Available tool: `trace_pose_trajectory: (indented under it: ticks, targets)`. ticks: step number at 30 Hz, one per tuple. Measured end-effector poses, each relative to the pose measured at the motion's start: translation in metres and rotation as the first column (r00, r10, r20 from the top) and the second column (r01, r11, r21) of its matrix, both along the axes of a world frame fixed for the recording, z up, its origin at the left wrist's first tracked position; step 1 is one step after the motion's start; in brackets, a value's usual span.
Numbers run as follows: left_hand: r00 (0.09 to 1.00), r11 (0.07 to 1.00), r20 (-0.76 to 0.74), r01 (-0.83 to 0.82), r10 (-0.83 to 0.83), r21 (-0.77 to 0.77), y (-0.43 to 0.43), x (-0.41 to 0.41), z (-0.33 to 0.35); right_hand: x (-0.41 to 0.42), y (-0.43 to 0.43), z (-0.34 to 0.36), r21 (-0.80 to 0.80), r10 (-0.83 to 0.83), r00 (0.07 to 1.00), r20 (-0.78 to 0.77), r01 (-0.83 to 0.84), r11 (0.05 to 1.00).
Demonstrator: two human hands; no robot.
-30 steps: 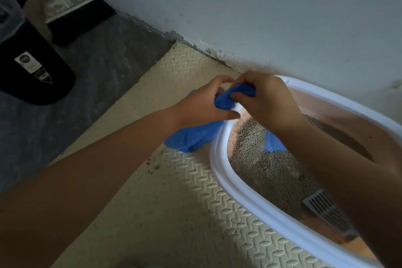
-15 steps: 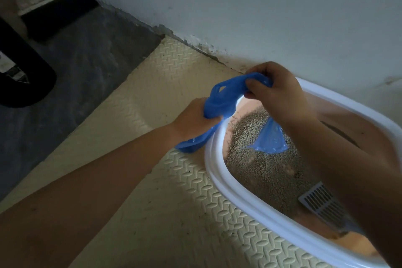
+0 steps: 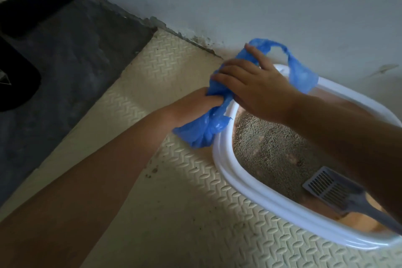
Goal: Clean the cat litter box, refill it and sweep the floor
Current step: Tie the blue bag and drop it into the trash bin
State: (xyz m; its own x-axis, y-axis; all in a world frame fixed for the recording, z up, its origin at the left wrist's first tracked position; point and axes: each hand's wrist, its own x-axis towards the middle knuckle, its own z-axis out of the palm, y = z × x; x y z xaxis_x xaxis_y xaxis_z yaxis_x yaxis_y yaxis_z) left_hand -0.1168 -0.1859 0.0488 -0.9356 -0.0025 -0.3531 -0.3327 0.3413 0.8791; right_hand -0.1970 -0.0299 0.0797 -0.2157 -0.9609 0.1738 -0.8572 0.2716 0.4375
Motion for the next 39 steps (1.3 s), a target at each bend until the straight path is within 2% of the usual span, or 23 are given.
trace_pose_trajectory:
  ticks: [5, 10, 13, 16, 18, 22, 24, 25, 28, 29, 30, 31, 32, 34, 36, 38, 39]
  targets:
    - [0.988, 0.987, 0.058, 0.142, -0.146, 0.069, -0.019, 0.015, 0.009, 0.013, -0.004, -0.009, -0.014, -0.008, 0.988, 0.155, 0.01, 1.0]
    - [0.987, 0.981, 0.061, 0.158, -0.152, -0.117, -0.023, 0.025, 0.012, 0.017, -0.015, -0.004, 0.089, 0.018, 0.972, 0.234, -0.04, 0.995]
    - [0.982, 0.979, 0.071, 0.181, -0.175, -0.098, -0.028, 0.029, 0.016, 0.015, -0.018, -0.01, 0.084, 0.046, 0.969, 0.242, -0.068, 0.994]
    - [0.988, 0.985, 0.028, 0.156, -0.154, -0.079, -0.035, 0.033, 0.02, 0.011, -0.023, -0.012, 0.03, 0.093, 0.955, 0.283, -0.106, 0.994]
    - [0.993, 0.99, 0.011, 0.119, -0.119, -0.076, -0.035, 0.036, 0.021, 0.01, -0.023, -0.011, 0.022, 0.087, 0.918, 0.388, -0.104, 0.994]
    - [0.995, 0.965, -0.081, 0.037, -0.06, -0.259, -0.035, 0.042, 0.018, 0.01, -0.024, 0.001, 0.082, -0.065, 0.833, 0.549, 0.023, 0.996]
    - [0.982, 0.944, -0.188, -0.037, -0.027, -0.328, -0.034, 0.042, 0.015, 0.007, -0.031, 0.006, 0.134, -0.165, 0.746, 0.645, 0.103, 0.986]
    - [0.966, 0.917, -0.256, -0.071, -0.035, -0.392, -0.034, 0.043, 0.014, 0.005, -0.036, 0.008, 0.169, -0.219, 0.658, 0.721, 0.139, 0.976]
    - [0.899, 0.769, -0.41, -0.154, -0.151, -0.621, -0.029, 0.041, 0.014, -0.003, -0.043, 0.017, 0.238, -0.285, 0.234, 0.93, 0.207, 0.949]
    - [0.893, 0.74, -0.419, -0.169, -0.165, -0.651, -0.027, 0.04, 0.014, -0.005, -0.042, 0.018, 0.249, -0.283, 0.161, 0.945, 0.202, 0.947]
    - [0.901, 0.728, -0.407, -0.177, -0.151, -0.662, -0.026, 0.039, 0.015, -0.006, -0.041, 0.018, 0.239, -0.272, 0.168, 0.947, 0.193, 0.952]
    - [0.918, 0.73, -0.381, -0.183, -0.114, -0.658, -0.027, 0.038, 0.015, -0.006, -0.038, 0.017, 0.202, -0.244, 0.236, 0.94, 0.189, 0.961]
    - [0.936, 0.746, -0.348, -0.194, -0.053, -0.637, -0.03, 0.036, 0.016, -0.005, -0.035, 0.013, 0.12, -0.18, 0.347, 0.921, 0.189, 0.975]
    - [0.95, 0.811, -0.297, -0.252, 0.101, -0.528, -0.034, 0.03, 0.021, 0.001, -0.025, 0.006, -0.188, 0.062, 0.587, 0.807, 0.156, 0.97]
    - [0.948, 0.858, -0.244, -0.295, 0.207, -0.42, -0.036, 0.023, 0.033, 0.006, -0.014, 0.0, -0.438, 0.261, 0.78, 0.568, 0.019, 0.899]
    - [0.958, 0.883, -0.148, -0.284, 0.246, -0.374, -0.038, 0.02, 0.049, 0.004, -0.013, -0.013, -0.487, 0.311, 0.866, 0.392, -0.091, 0.868]
    - [0.963, 0.903, -0.102, -0.27, 0.251, -0.335, -0.038, 0.022, 0.056, 0.003, -0.014, -0.018, -0.497, 0.311, 0.881, 0.357, -0.102, 0.861]
